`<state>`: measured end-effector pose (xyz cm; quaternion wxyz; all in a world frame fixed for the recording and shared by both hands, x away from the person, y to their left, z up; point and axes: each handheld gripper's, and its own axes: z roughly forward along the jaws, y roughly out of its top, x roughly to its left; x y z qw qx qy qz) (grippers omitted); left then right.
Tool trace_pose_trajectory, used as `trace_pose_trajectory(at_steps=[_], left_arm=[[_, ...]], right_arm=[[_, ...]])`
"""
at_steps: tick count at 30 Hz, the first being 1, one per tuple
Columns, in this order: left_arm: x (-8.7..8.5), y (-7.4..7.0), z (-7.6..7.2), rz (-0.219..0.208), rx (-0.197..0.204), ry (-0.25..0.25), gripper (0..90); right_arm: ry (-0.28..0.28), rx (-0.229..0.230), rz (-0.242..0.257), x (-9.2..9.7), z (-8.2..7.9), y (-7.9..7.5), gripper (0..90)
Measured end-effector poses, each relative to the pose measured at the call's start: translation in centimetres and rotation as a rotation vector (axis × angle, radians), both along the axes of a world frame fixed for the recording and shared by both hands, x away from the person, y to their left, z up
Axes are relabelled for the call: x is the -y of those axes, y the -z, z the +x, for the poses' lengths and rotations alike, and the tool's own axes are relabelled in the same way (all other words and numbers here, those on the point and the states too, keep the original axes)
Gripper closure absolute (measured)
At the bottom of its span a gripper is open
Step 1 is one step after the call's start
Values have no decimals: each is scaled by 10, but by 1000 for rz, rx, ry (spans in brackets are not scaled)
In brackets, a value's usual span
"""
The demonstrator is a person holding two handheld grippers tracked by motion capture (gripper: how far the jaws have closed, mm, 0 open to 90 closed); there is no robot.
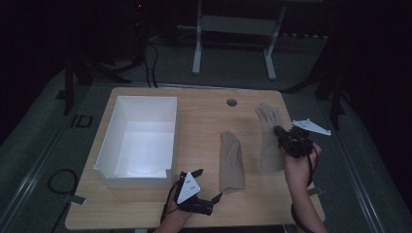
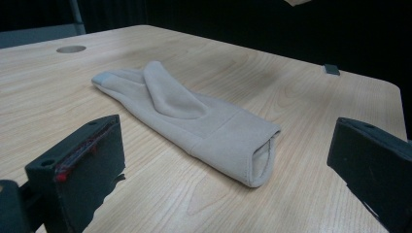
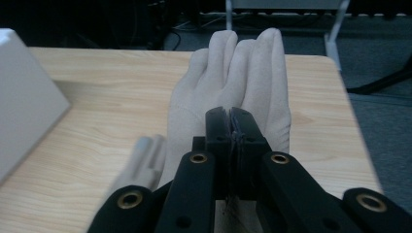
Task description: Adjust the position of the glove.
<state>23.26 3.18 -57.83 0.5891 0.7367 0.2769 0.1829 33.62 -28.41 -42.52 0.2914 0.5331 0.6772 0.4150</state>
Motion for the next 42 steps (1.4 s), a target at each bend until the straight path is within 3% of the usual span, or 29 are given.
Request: trace_pose_trajectory(at_steps=[4, 5, 8, 14, 20, 33, 42], left_arm=[[0, 0, 0, 0, 1, 1, 5], [0, 0, 0, 0, 1, 1, 5], [0, 0, 0, 0, 2, 1, 5], [0, 0, 0, 1, 2, 2, 5], [0, 0, 0, 1, 4, 4, 5], [0, 0, 0, 1, -1, 16, 5], [0, 0, -1, 4, -4, 12, 5]], right_arm=[[-6, -8, 28, -16, -1, 1, 876], [-11, -22, 54, -27, -2, 6, 876], [-17, -46, 70, -41, -2, 13, 876], [-20, -90, 88, -67, -3, 29, 876], [-24, -133, 72, -88, -3, 49, 876], [6, -171, 20, -100, -2, 78, 875], [-2, -256, 38, -101, 4, 110, 866]])
